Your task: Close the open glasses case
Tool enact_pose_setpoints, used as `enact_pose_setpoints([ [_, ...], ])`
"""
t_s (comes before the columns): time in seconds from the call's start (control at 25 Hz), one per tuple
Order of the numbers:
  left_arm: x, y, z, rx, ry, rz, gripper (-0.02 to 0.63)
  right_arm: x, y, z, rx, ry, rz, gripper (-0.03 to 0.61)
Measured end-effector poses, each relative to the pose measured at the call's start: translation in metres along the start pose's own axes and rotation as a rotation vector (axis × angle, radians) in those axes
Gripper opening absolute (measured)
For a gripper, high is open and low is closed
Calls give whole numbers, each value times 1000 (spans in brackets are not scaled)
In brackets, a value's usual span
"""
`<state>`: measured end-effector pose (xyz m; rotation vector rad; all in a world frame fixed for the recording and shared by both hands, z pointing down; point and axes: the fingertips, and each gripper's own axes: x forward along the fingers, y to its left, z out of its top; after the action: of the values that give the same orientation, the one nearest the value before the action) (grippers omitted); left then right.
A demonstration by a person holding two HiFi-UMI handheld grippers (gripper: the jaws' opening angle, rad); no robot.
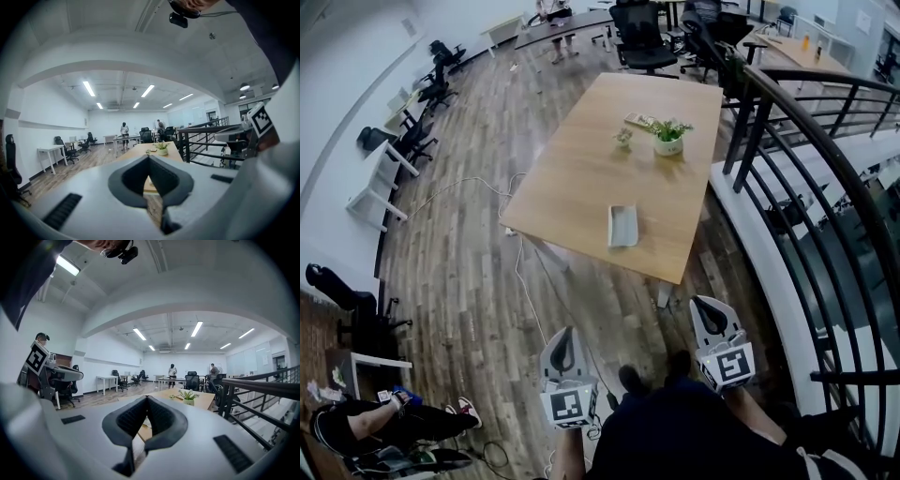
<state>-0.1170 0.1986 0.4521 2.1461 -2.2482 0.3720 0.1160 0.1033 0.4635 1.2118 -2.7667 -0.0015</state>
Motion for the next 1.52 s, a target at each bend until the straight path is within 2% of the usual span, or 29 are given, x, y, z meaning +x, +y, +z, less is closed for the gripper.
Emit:
enact_pose_setpoints([
  [0.48,16,-15,0,33,9,-14,-2,-4,-18,-6,38,3,-30,12],
  [0.72,38,-51,13,13,14,-45,-2,-12,-50,-6,77,-32,-66,12],
  [0.92,67,-76,37,56,-5,-53,-2,-19,-87,-8,124,-66,-99,12],
  [1.16,84,-93,58,92,-24,-25,-2,-19,-113,-11,105,-49,-95,12],
  [1.36,99,-89,47,81,-7,-16,-2,-4,-111,-11,79,-37,-54,12],
  [1.52,116,-80,43,62,-15,-24,-2,15,-113,-9,61,-32,-55,12],
])
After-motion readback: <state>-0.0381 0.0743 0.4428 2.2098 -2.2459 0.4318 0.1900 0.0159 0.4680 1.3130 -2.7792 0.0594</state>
